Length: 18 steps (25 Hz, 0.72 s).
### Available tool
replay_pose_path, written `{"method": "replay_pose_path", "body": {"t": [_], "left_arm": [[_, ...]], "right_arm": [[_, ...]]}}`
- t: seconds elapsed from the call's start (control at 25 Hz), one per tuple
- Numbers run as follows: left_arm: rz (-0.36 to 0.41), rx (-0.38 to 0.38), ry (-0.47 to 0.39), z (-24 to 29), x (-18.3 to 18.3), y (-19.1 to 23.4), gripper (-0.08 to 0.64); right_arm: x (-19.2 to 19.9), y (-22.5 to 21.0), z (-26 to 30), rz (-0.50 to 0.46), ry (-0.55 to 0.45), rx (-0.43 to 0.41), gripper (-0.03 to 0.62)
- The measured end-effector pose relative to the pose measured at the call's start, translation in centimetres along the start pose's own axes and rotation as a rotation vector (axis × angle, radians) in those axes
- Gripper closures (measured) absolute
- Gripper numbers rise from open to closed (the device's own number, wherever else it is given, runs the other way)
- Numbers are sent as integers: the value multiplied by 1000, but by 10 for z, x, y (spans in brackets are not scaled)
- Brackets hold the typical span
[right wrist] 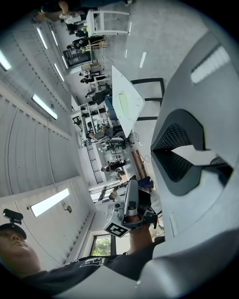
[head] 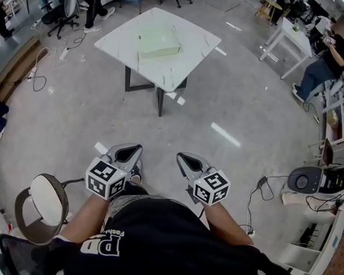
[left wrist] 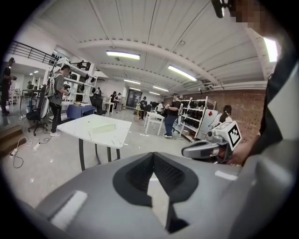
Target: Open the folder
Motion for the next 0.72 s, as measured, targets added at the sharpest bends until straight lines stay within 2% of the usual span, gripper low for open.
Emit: {"method": "replay_pose_path", "body": {"t": [0.4, 0.72], "left_arm": [[11, 7, -13, 27, -53, 87, 508], [12, 56, 6, 52, -85, 155, 508]], "right_arm": [[-45, -29, 79, 1, 20, 24, 592], [-83, -44, 140, 9, 22, 58, 592]]}}
Point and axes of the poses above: the fingertips, and each gripper's own axes: z forward along the fingers, y to its left, x out of its underside, the point moved 9 cm from there along -z, backward along the fingers, and after that the axes turned 3 degrees about x, right-handed, at the moved point
